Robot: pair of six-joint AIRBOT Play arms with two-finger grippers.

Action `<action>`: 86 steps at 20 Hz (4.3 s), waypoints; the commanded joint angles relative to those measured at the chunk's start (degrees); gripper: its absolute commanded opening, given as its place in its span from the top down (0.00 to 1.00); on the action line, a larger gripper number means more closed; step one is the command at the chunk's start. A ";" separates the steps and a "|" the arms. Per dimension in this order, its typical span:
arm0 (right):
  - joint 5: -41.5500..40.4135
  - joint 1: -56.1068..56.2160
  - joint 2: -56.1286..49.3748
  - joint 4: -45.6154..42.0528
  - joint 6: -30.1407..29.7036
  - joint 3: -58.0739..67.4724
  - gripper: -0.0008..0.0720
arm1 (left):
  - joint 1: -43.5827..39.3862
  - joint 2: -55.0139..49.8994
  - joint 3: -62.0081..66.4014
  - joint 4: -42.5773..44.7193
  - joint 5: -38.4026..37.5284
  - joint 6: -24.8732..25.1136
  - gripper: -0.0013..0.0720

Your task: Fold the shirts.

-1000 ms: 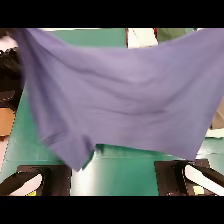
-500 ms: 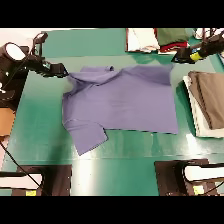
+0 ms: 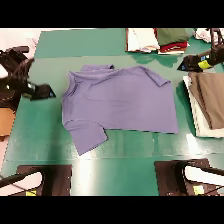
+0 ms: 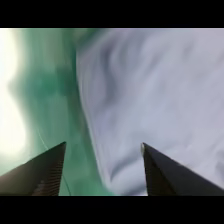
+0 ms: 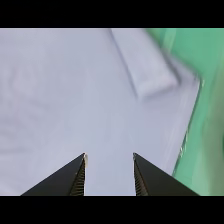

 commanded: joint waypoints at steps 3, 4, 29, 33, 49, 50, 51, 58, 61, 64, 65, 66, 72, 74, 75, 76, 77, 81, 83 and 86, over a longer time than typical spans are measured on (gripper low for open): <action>-5.25 1.18 10.64 0.17 -0.33 -13.20 0.52 | 0.74 6.34 -22.93 -5.22 6.23 0.09 0.25; -6.23 1.40 11.82 0.17 -0.33 -14.60 0.52 | 0.74 6.32 -24.57 -6.73 7.06 0.81 0.25; 8.26 -17.66 15.63 -1.20 -0.35 -25.73 0.48 | 0.74 16.35 -22.08 -16.79 11.21 7.93 0.95; 4.55 -26.10 17.40 1.22 -0.37 -43.17 0.21 | 0.74 16.33 -22.10 -16.37 10.03 7.93 0.95; -11.43 -11.47 17.46 7.56 -0.79 -58.64 0.79 | 0.74 16.33 -22.08 -16.44 9.99 7.89 0.95; -12.72 -10.16 17.46 8.13 -0.79 -58.55 0.94 | 0.74 16.33 -22.08 -16.46 9.92 7.89 0.95; -13.46 -8.68 17.46 8.61 -0.79 -58.05 0.97 | 0.74 16.35 -21.81 -16.41 9.73 7.78 0.95; -11.93 -2.12 28.06 8.57 -0.81 -31.95 0.97 | 0.76 26.08 -0.70 -14.27 7.10 4.70 0.95; -12.02 -5.09 33.44 8.57 -0.79 -13.90 0.97 | 0.81 31.39 16.00 -11.28 7.15 3.13 0.95; -11.21 -10.67 36.09 8.59 -0.79 2.03 0.97 | 0.81 32.76 33.64 -10.99 7.28 2.05 0.95; -10.73 -12.52 36.52 8.61 -0.79 5.99 0.97 | 0.81 32.74 39.36 -10.34 7.50 1.16 0.95; -9.86 -14.58 36.74 8.59 -0.79 9.44 0.97 | 0.81 32.74 43.78 -9.88 7.98 0.22 0.95; -2.45 -21.35 31.19 9.25 -0.72 24.65 0.97 | 0.81 31.47 52.26 -4.20 9.20 -4.72 0.95; 1.40 -20.39 26.60 9.77 -0.07 27.26 0.97 | 0.81 27.74 51.54 -3.89 4.02 -5.73 0.95; 2.82 -19.26 24.41 9.70 -0.07 27.41 0.97 | 0.81 25.42 49.90 -5.01 2.03 -5.73 0.95; 4.55 -17.49 21.73 9.40 -0.07 27.39 0.97 | 0.79 22.80 47.43 -6.51 0.81 -5.66 0.95; 6.27 -15.37 18.88 8.46 -0.02 27.39 0.97 | 0.79 20.02 44.92 -7.74 -0.26 -5.62 0.95; 13.00 -3.17 4.59 -4.00 2.36 27.36 0.97 | -0.20 6.19 33.42 -9.66 -2.89 -5.25 0.95; 14.95 1.86 -3.23 -10.38 3.54 27.36 0.97 | -2.78 -0.74 28.37 -9.14 -2.43 -3.82 0.95; 16.20 4.87 -15.06 -11.61 3.96 27.36 0.97 | -6.38 -10.47 25.73 -6.34 2.05 -2.62 0.95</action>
